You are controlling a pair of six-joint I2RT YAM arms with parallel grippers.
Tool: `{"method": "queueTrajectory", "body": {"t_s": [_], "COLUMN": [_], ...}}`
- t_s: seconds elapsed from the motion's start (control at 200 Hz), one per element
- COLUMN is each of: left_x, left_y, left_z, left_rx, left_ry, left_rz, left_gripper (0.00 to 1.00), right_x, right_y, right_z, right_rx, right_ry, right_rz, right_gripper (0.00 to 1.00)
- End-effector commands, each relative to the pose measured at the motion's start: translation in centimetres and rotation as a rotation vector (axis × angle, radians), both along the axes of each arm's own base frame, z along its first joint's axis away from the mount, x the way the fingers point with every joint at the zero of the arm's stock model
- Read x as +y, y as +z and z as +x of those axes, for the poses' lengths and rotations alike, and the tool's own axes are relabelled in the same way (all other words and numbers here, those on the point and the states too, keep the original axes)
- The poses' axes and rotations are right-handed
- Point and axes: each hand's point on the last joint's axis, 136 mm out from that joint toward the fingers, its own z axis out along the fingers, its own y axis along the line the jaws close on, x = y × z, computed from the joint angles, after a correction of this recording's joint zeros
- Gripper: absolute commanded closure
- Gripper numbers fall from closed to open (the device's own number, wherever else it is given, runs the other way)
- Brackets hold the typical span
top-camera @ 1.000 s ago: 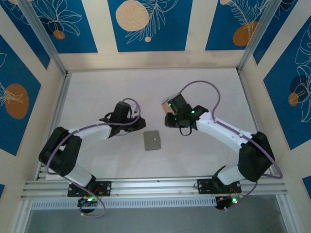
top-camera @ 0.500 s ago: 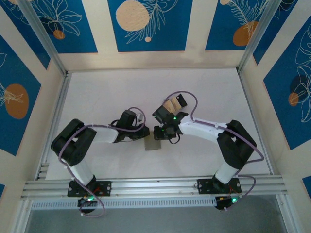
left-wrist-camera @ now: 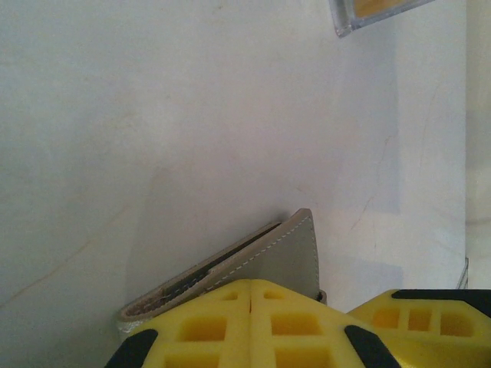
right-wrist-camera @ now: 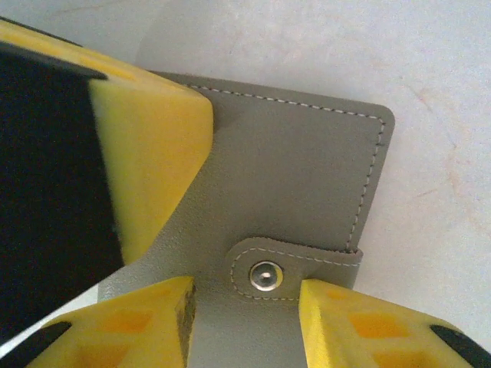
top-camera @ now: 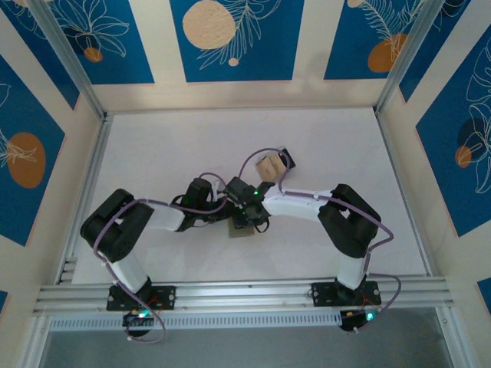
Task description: Put the credit cards into the card holder
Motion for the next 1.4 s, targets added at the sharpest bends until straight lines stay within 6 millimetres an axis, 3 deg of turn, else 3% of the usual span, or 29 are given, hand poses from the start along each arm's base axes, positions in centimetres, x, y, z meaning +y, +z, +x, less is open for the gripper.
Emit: {"method": "queueTrajectory", "body": {"t_s": [0.0,0.31,0.4,0.56,0.8,0.99,1.08,1.165,1.23,1.306,1.396], "left_x": [2.0,2.5,2.6,3.0,3.0,3.0,3.0,3.1,3.0,3.0,3.0], "left_y": [-4.1,-4.6,-4.8,-5.3,-5.6,-5.3,-5.1,-5.2,-5.2,-5.2,-5.2], "left_z": [-3.0,-3.6,-3.8,-4.0,-4.2,-4.0,-3.9,-4.0,-4.0,-3.9,-4.0], "left_rx": [0.135,0.132,0.132,0.133,0.144,0.133,0.127,0.129,0.130,0.129,0.130], "left_ry": [0.009,0.011,0.009,0.011,0.001,-0.002,0.002,0.009,0.008,0.008,0.004], "left_rz": [0.100,0.098,0.106,0.118,0.129,0.132,0.131,0.132,0.128,0.127,0.126], "left_gripper": [1.00,1.00,1.00,1.00,1.00,1.00,1.00,1.00,1.00,1.00,1.00], "right_x": [-0.1,-2.1,-2.0,-2.4,-3.6,-6.3,-7.9,-7.8,-7.5,-7.1,-6.1], "right_y": [-0.7,-2.0,-1.6,1.0,4.1,2.8,1.7,1.4,2.2,3.8,6.4], "right_z": [0.9,1.2,1.1,1.6,2.0,1.5,1.5,1.5,1.5,1.6,1.5], "right_rx": [-0.052,-0.127,-0.140,-0.205,-0.238,-0.121,-0.057,-0.055,-0.108,-0.181,-0.248], "right_ry": [-0.027,-0.072,-0.073,-0.080,-0.104,-0.227,-0.332,-0.369,-0.357,-0.336,-0.304], "right_rz": [-0.065,-0.260,-0.252,-0.263,-0.230,-0.104,-0.030,0.055,0.057,0.041,0.066], "right_gripper": [0.58,0.66,0.77,1.00,1.00,0.98,0.86,0.65,0.56,0.55,0.66]}}
